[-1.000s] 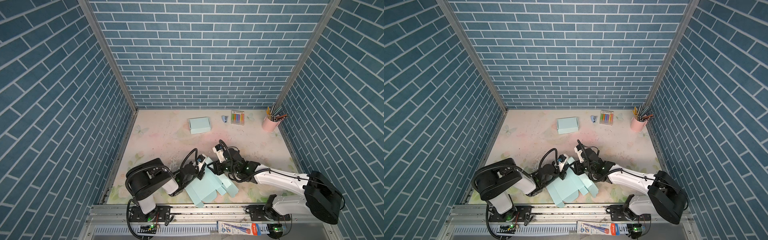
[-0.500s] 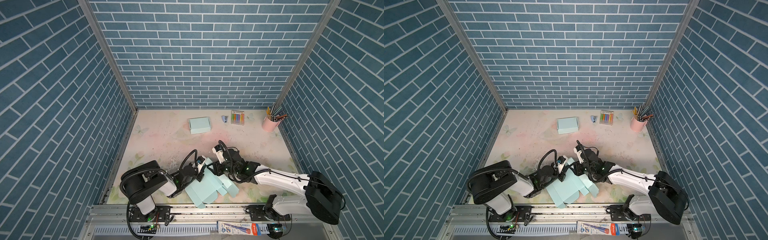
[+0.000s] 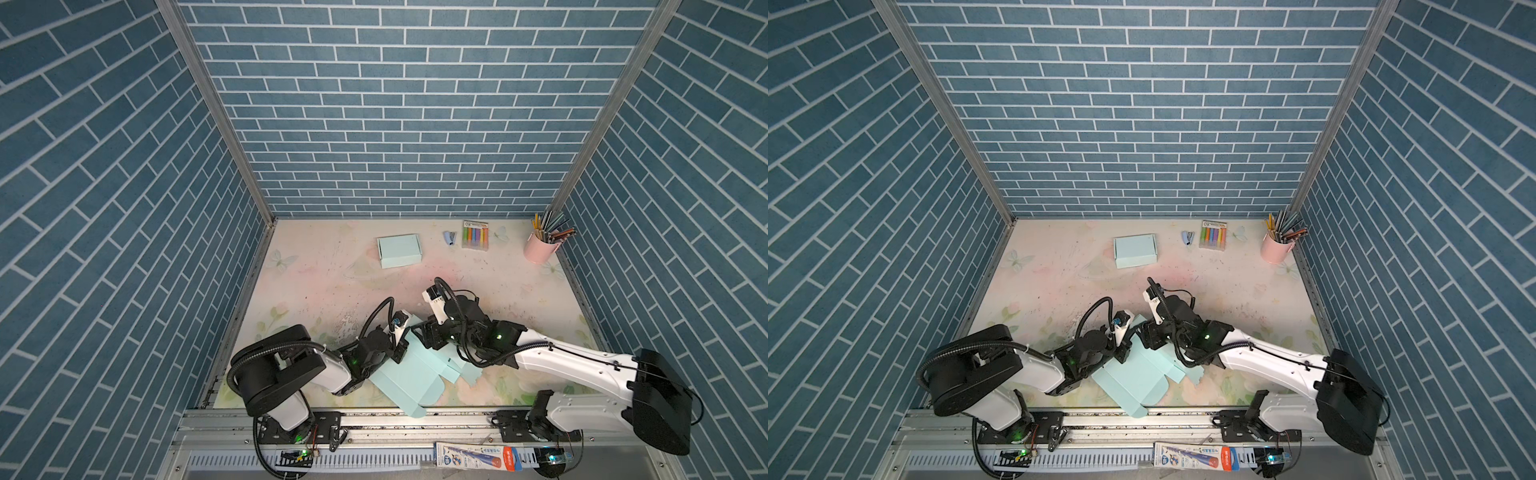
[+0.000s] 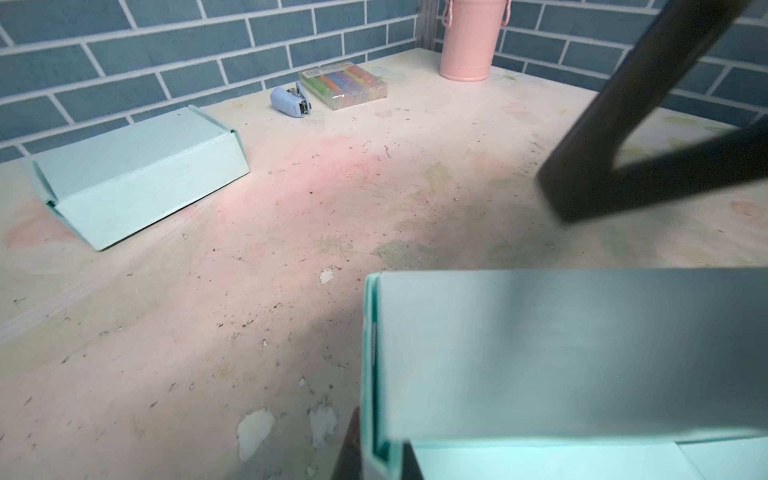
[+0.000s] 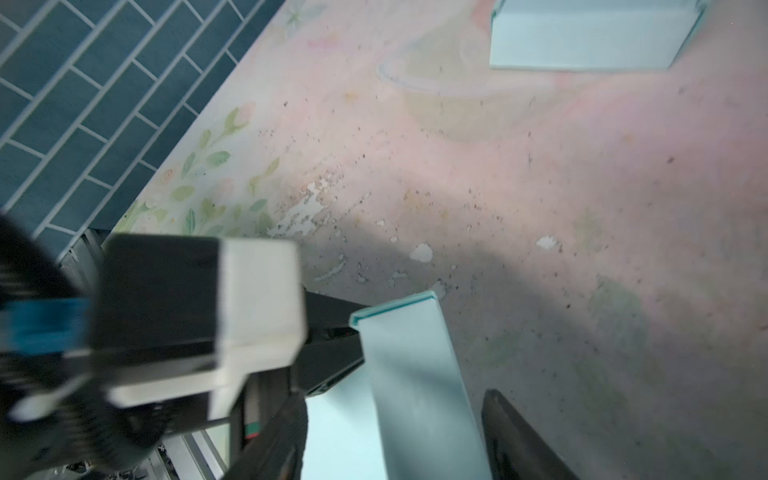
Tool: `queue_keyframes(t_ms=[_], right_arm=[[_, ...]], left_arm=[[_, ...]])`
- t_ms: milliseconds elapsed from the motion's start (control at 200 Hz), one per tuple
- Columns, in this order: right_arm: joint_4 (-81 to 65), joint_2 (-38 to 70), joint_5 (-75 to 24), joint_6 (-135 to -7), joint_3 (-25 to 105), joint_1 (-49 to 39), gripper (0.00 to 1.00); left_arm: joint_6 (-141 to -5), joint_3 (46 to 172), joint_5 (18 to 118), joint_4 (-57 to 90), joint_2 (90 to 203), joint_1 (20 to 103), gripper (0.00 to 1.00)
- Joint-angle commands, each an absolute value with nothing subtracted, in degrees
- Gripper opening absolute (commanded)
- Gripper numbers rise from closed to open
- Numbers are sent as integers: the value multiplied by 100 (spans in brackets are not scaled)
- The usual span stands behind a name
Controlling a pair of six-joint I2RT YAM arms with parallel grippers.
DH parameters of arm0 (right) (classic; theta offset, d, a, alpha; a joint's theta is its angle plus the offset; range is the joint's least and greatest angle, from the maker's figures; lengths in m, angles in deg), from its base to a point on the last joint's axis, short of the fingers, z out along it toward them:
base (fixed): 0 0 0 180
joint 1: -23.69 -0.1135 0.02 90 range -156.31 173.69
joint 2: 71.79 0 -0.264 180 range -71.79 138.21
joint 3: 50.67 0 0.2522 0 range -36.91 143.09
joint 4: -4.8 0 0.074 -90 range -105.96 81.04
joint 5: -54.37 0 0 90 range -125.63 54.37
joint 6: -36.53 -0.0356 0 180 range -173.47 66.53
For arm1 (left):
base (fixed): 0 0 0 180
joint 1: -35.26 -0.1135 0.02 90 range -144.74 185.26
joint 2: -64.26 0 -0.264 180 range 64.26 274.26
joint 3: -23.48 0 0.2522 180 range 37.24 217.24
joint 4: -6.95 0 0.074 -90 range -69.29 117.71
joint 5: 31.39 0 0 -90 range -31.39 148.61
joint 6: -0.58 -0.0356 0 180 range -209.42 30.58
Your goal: Fold the paper box
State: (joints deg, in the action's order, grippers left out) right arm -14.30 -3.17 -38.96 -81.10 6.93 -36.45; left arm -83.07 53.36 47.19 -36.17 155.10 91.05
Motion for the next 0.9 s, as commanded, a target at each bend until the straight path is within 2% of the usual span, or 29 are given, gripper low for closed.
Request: queue_keyframes(t_ms=[0, 80, 205, 310, 480, 670, 895], right_arm=[[-2117, -919, -5225, -7910, 955, -3912, 66], [-2137, -1270, -5405, -7985, 826, -4069, 57], [-2530, -1494, -5540, -8097, 767, -4240, 26], [-2944, -1729, -5826, -8414, 644, -4284, 10], [-2491, -2279, -5929, -8535, 72, -4237, 4], [-2487, -2073, -5950, -8624, -67, -4223, 1], [-1780, -1906, -5626, -8403, -202, -3977, 2]], left_arm=[[-7923, 5571, 4145, -2960, 15276, 9108, 0], [-7678, 5653, 3931, -2589, 15115, 9074, 0], [-7387, 5885, 3651, -1935, 14830, 9059, 0], [-7190, 5984, 3425, -1530, 14548, 9020, 0], [-7091, 6004, 3325, -1290, 14170, 8988, 0], [-6839, 6179, 3280, -791, 13857, 8976, 0], [-6796, 5958, 3389, -916, 13318, 8978, 0]])
